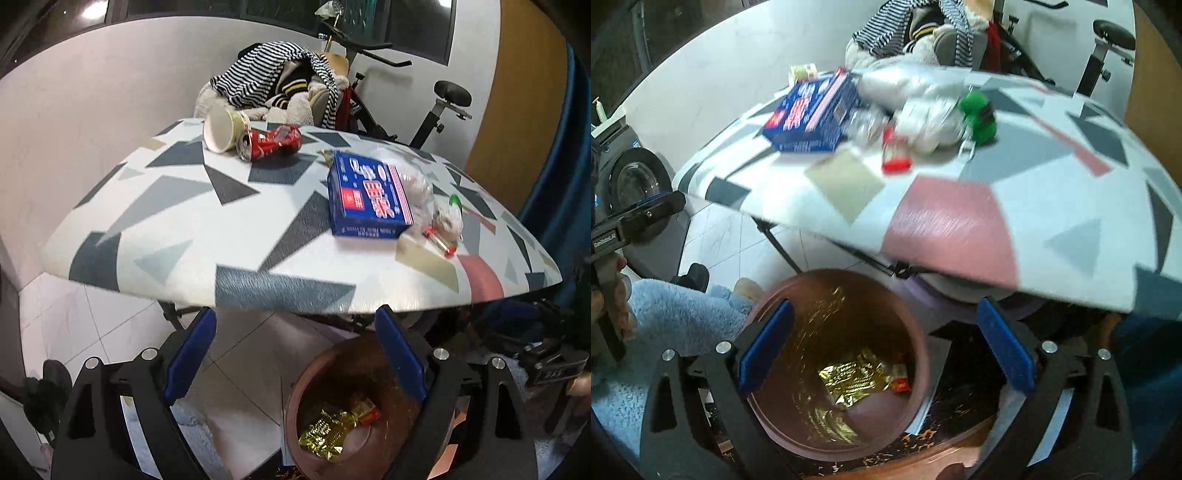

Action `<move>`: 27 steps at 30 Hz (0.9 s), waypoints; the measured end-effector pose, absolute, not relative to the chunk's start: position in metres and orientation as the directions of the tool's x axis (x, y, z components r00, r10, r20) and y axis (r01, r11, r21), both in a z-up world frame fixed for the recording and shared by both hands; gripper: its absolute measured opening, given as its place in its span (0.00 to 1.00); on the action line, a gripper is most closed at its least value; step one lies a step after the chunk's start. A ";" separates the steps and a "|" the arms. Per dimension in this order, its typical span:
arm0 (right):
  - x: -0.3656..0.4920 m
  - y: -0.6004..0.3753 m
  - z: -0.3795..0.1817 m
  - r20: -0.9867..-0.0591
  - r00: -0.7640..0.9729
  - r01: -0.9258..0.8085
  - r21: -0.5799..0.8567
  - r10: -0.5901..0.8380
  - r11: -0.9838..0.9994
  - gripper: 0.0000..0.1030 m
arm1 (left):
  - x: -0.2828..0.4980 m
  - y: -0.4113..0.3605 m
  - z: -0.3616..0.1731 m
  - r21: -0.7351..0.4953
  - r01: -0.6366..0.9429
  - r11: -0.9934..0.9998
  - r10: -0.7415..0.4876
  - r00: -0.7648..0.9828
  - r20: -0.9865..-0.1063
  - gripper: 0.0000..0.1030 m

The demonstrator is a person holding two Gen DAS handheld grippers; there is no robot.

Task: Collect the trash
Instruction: 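Raise both tools back to the table and grasp the yogurt cup with the left tool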

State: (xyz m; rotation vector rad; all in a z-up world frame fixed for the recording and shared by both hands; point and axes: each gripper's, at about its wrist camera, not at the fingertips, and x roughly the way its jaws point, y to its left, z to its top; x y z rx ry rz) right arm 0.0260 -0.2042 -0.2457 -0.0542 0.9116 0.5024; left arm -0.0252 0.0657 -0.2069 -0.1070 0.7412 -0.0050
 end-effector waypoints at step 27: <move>0.141 -0.241 -0.166 -0.725 0.599 -0.392 0.104 0.340 0.914 0.95 | 0.151 0.140 -0.121 0.144 0.075 0.987 0.043 0.733 -0.678 0.83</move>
